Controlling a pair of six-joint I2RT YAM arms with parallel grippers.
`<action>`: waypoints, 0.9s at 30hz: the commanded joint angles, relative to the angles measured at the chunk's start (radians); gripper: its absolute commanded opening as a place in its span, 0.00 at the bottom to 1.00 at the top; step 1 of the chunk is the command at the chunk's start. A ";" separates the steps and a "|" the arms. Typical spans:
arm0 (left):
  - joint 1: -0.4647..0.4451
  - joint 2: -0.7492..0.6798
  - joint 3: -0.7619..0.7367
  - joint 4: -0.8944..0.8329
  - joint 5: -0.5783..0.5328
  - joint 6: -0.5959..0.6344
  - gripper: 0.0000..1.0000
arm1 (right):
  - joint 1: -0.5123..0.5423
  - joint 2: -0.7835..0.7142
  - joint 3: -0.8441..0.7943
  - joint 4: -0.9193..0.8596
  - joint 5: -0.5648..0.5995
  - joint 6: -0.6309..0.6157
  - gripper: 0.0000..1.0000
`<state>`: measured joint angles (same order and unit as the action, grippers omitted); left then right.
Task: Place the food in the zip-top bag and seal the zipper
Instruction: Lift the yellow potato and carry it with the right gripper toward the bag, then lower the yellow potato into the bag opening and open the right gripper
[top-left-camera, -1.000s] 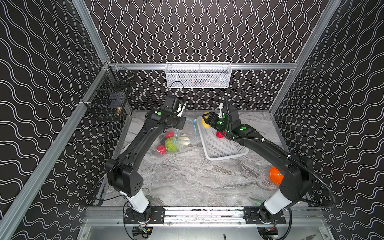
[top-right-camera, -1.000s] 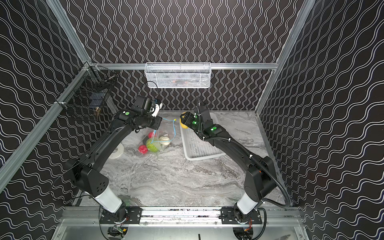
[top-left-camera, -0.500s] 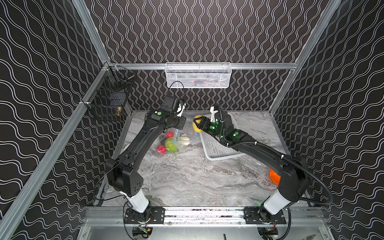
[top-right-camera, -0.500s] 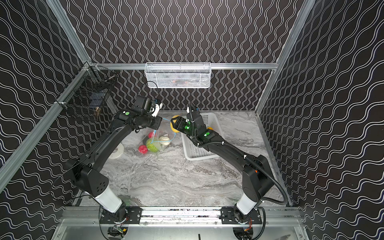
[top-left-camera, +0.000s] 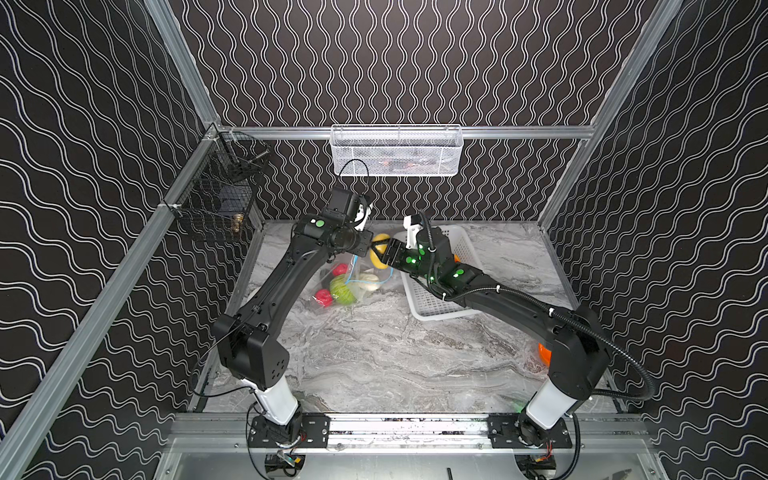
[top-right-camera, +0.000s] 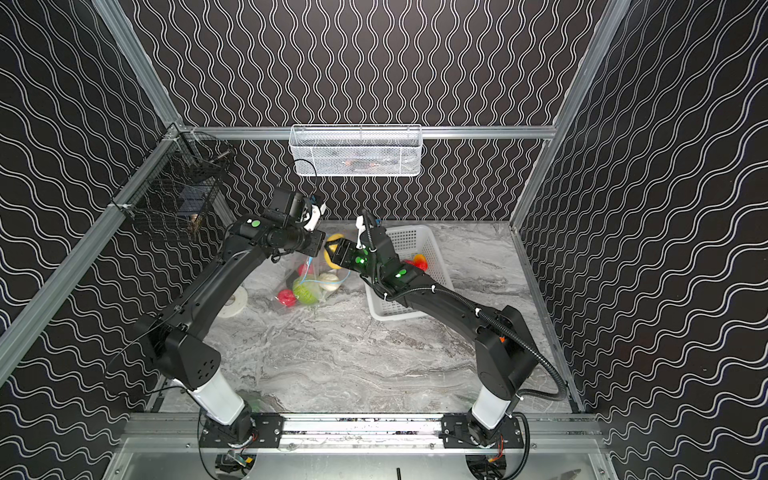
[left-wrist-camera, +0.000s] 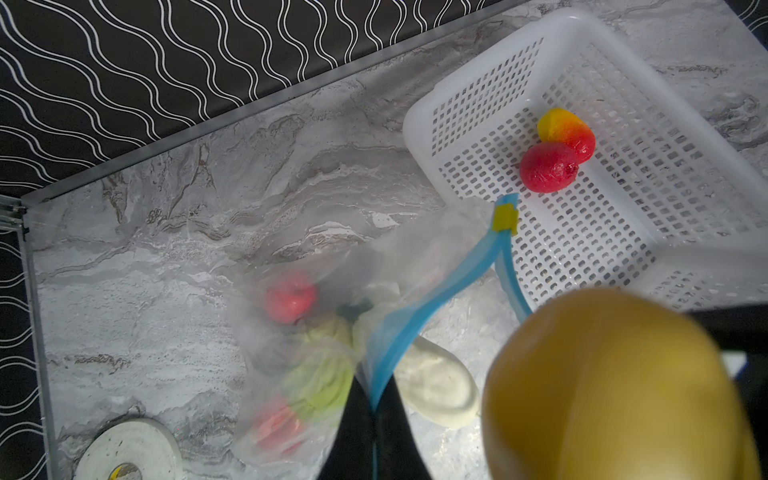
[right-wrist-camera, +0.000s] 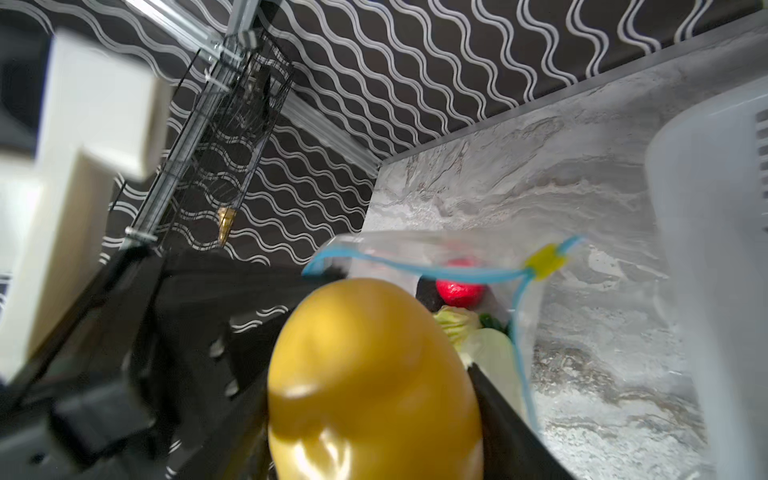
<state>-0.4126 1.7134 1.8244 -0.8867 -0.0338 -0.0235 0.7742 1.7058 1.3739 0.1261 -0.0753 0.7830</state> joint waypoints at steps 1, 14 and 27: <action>0.000 0.003 0.013 -0.003 0.008 -0.004 0.00 | 0.019 0.014 0.020 0.041 0.026 -0.035 0.57; -0.001 -0.037 -0.016 0.009 0.005 -0.002 0.00 | 0.062 0.070 0.079 -0.089 0.126 -0.070 0.56; 0.000 -0.063 -0.017 0.009 0.000 -0.002 0.00 | 0.082 0.172 0.232 -0.296 0.192 -0.101 0.66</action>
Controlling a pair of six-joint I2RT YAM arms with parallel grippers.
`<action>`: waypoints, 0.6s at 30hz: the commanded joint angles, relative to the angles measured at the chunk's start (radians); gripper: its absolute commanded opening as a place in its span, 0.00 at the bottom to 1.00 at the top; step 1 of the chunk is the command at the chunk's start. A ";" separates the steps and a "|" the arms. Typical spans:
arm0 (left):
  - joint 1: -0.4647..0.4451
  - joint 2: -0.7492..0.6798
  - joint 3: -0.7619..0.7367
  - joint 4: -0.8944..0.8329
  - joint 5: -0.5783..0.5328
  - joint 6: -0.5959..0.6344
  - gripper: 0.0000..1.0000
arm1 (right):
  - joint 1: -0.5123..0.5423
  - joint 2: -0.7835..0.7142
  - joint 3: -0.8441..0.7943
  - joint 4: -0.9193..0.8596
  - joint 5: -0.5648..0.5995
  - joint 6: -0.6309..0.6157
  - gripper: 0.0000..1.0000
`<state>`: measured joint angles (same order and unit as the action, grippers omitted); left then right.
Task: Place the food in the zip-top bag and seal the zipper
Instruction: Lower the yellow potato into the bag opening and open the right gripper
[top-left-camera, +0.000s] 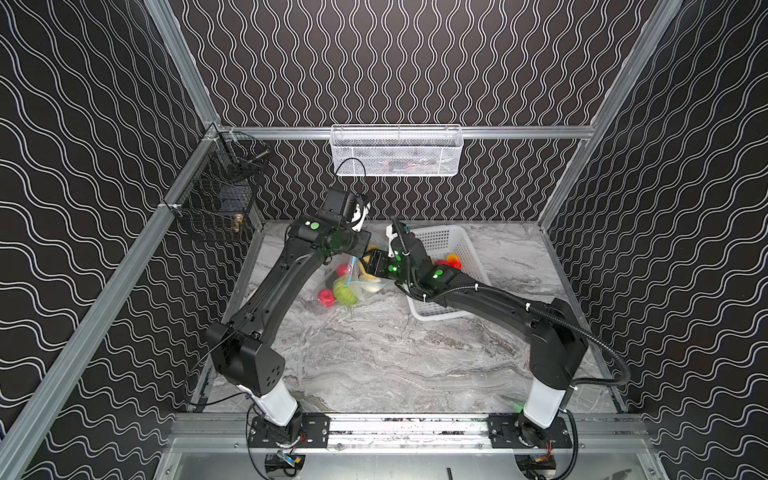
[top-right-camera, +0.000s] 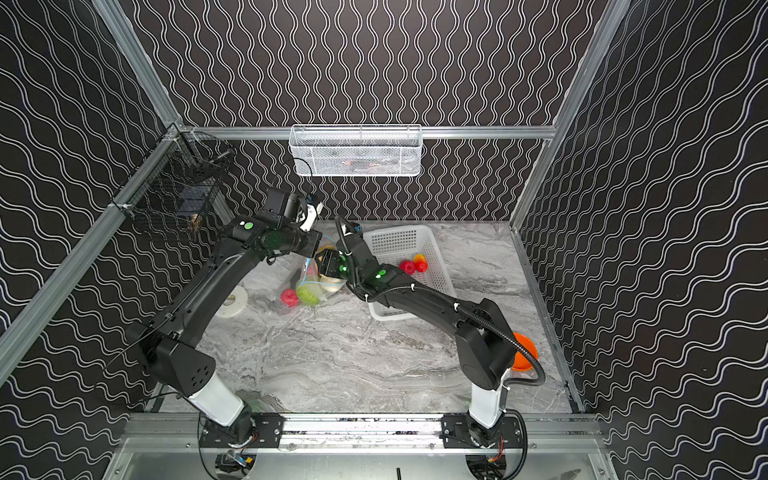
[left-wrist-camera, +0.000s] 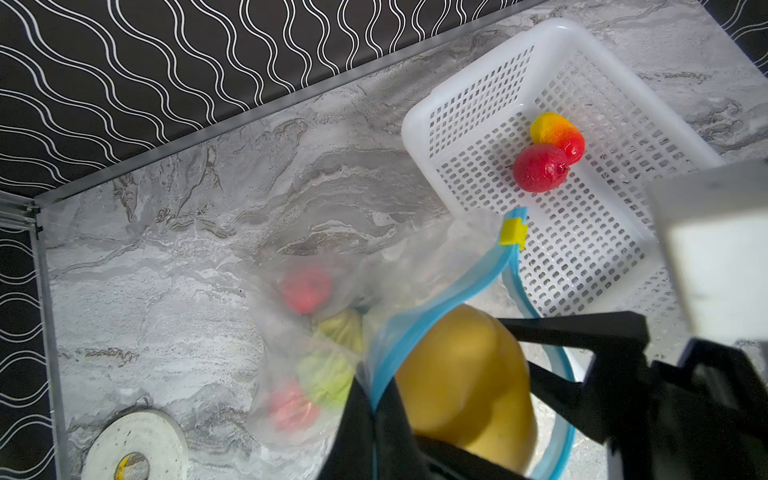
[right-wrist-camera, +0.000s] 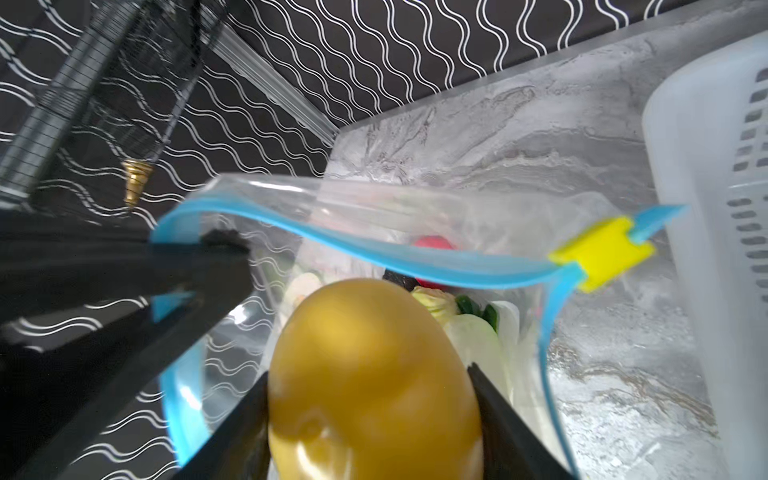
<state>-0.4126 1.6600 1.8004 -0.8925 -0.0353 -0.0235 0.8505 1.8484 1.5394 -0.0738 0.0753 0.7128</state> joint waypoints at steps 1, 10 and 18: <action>0.000 -0.012 0.004 0.016 0.004 -0.002 0.00 | 0.005 0.043 0.102 -0.129 0.036 -0.039 0.70; 0.001 -0.022 -0.013 0.024 0.009 -0.003 0.00 | 0.004 0.023 0.077 -0.094 0.041 -0.054 0.83; 0.002 -0.023 -0.010 0.022 -0.002 0.001 0.00 | 0.004 -0.089 -0.060 0.054 0.054 -0.078 0.83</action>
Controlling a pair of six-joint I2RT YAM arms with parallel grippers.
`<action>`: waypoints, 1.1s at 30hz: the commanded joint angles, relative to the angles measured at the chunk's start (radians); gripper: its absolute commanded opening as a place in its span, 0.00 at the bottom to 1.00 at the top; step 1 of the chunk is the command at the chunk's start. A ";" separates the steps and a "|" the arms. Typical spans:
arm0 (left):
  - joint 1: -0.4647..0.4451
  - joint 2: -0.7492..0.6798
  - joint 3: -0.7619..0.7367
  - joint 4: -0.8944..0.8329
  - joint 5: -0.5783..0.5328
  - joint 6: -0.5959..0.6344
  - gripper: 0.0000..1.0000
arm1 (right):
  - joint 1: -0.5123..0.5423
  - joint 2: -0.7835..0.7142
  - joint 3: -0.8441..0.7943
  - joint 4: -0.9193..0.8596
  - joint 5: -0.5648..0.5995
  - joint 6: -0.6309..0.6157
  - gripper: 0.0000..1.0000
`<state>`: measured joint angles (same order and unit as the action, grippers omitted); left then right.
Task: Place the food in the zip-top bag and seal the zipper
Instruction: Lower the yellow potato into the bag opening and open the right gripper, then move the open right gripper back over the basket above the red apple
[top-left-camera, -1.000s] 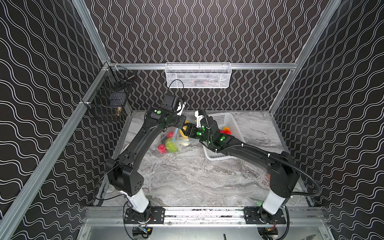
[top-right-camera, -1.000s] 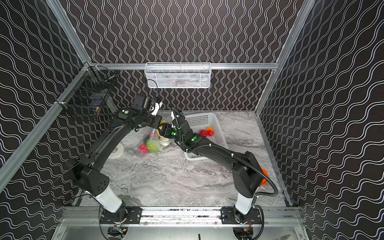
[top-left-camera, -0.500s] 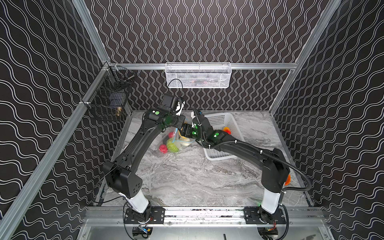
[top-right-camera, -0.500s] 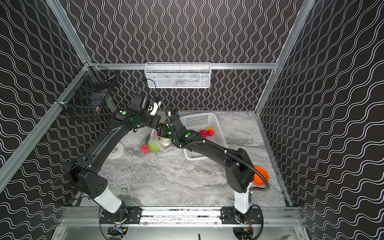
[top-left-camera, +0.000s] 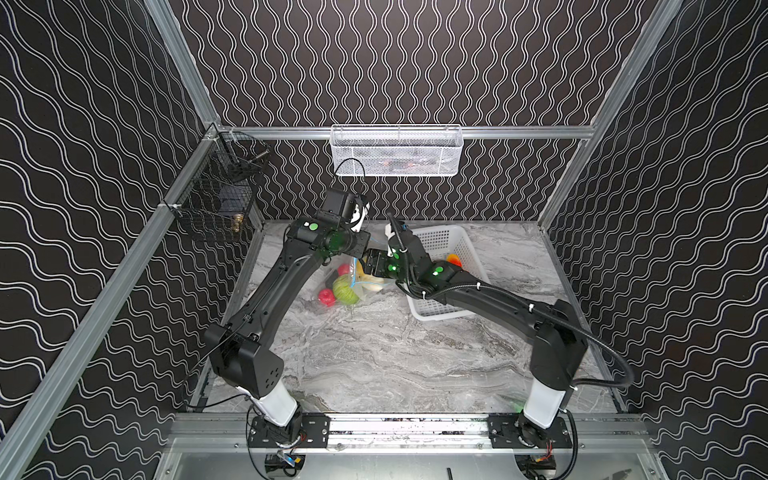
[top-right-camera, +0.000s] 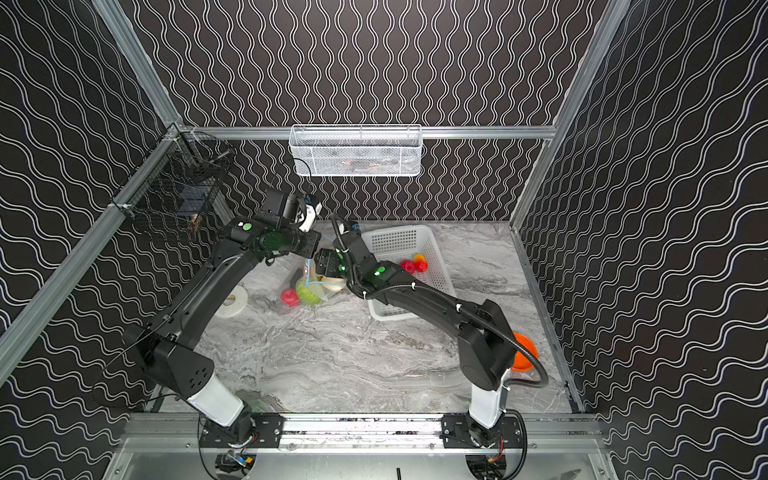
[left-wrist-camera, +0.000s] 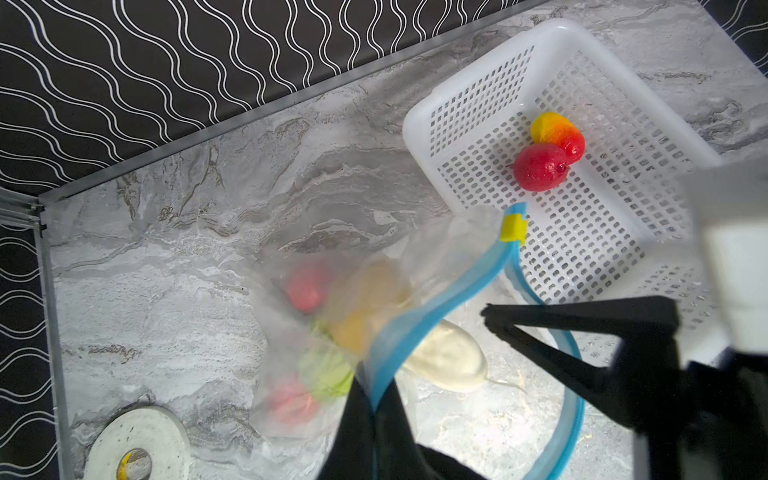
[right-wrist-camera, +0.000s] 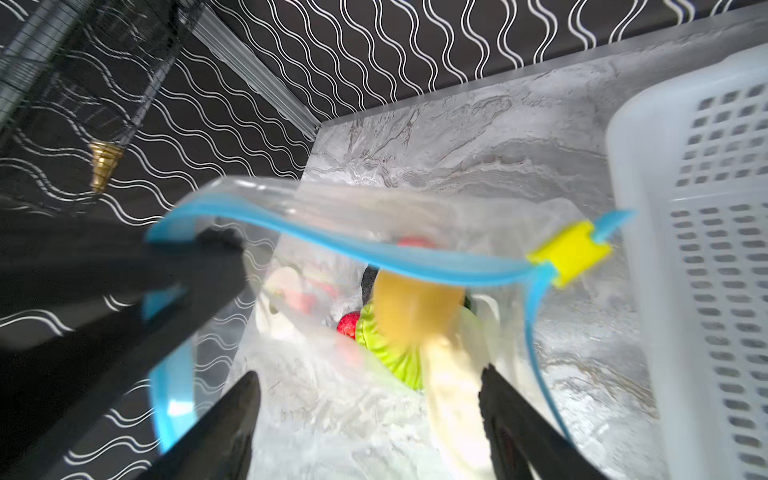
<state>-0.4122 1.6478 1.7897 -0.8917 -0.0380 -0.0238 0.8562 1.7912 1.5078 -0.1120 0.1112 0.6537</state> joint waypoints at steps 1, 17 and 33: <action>0.003 -0.011 0.000 0.022 0.001 0.002 0.00 | -0.001 -0.048 -0.038 0.102 0.027 -0.027 0.84; 0.010 -0.025 -0.019 0.031 0.013 0.011 0.00 | -0.003 -0.168 -0.108 0.064 0.117 -0.047 0.99; 0.058 -0.043 -0.037 0.037 0.023 0.002 0.00 | -0.006 -0.189 -0.058 -0.100 0.251 -0.138 0.99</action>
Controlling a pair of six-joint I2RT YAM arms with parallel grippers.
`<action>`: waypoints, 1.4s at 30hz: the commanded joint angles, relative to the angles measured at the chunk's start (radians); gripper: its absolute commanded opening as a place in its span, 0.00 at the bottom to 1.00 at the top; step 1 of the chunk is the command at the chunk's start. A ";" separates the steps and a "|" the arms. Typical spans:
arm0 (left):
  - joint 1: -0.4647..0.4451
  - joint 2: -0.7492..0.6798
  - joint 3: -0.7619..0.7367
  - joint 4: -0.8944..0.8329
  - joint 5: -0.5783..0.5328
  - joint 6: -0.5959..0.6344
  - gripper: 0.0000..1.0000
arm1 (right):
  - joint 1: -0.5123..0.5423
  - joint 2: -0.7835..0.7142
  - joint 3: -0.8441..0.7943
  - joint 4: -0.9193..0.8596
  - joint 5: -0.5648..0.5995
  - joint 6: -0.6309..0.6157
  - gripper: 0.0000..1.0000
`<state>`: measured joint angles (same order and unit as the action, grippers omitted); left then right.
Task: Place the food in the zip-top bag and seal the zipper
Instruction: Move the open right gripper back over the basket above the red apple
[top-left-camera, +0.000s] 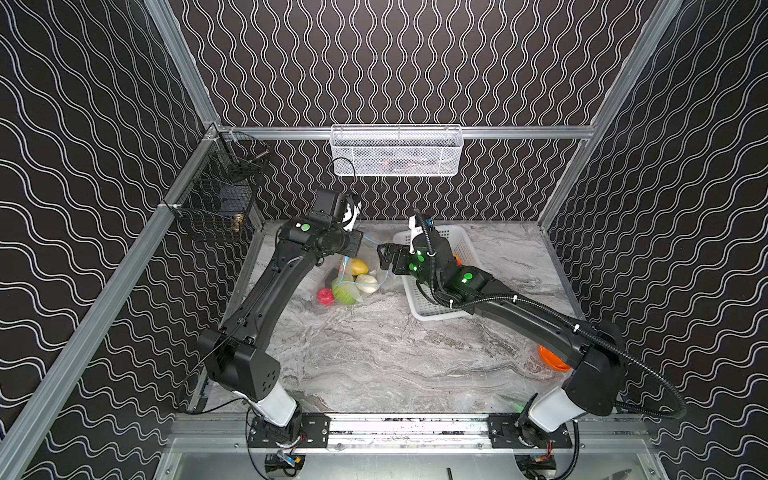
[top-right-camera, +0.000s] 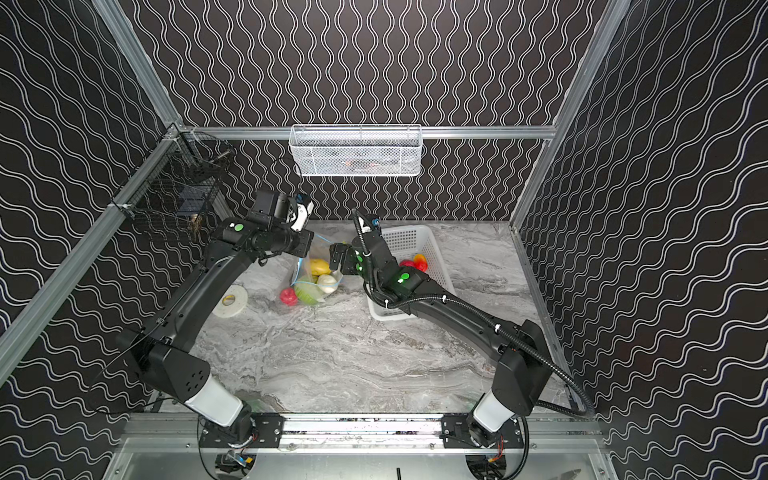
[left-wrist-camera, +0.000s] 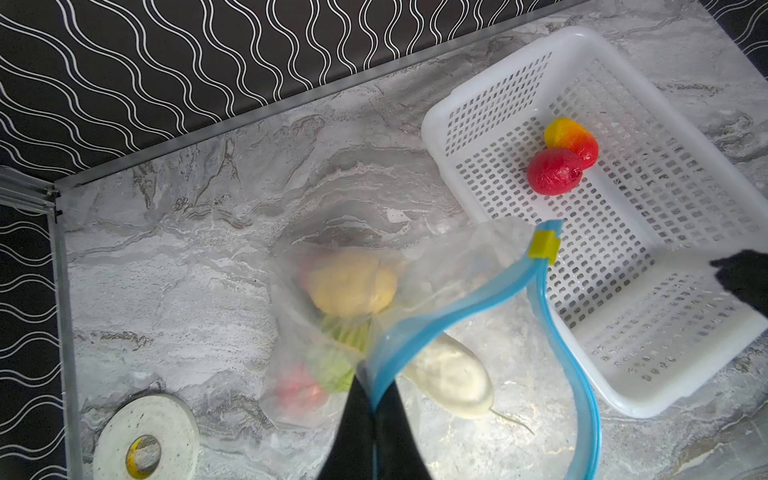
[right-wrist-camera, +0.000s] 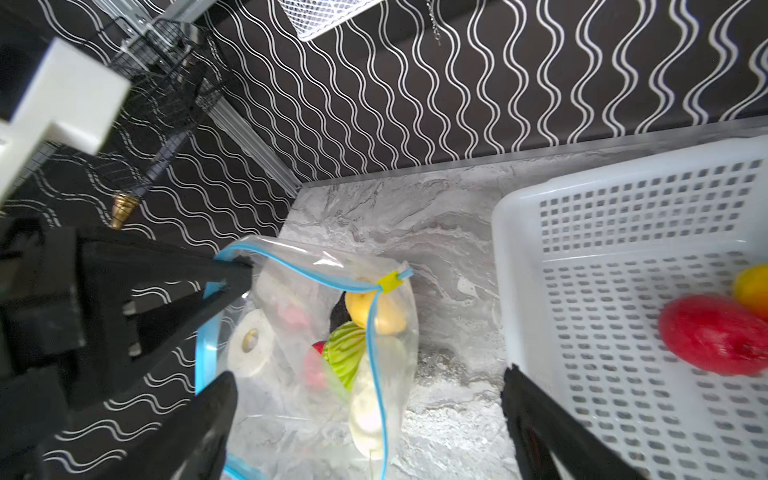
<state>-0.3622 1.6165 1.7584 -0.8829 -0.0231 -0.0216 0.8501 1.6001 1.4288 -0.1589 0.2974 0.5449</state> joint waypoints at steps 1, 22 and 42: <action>0.009 -0.012 -0.010 0.031 0.011 -0.002 0.00 | 0.000 0.004 0.027 -0.068 0.085 -0.031 0.99; 0.016 -0.024 -0.037 0.047 0.048 -0.018 0.00 | -0.126 0.005 0.006 -0.197 0.145 0.044 0.99; 0.019 -0.041 -0.059 0.059 0.046 -0.017 0.00 | -0.258 0.130 0.086 -0.358 0.072 0.072 0.99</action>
<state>-0.3466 1.5856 1.7016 -0.8478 0.0223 -0.0280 0.6010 1.7172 1.4979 -0.4736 0.3759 0.5995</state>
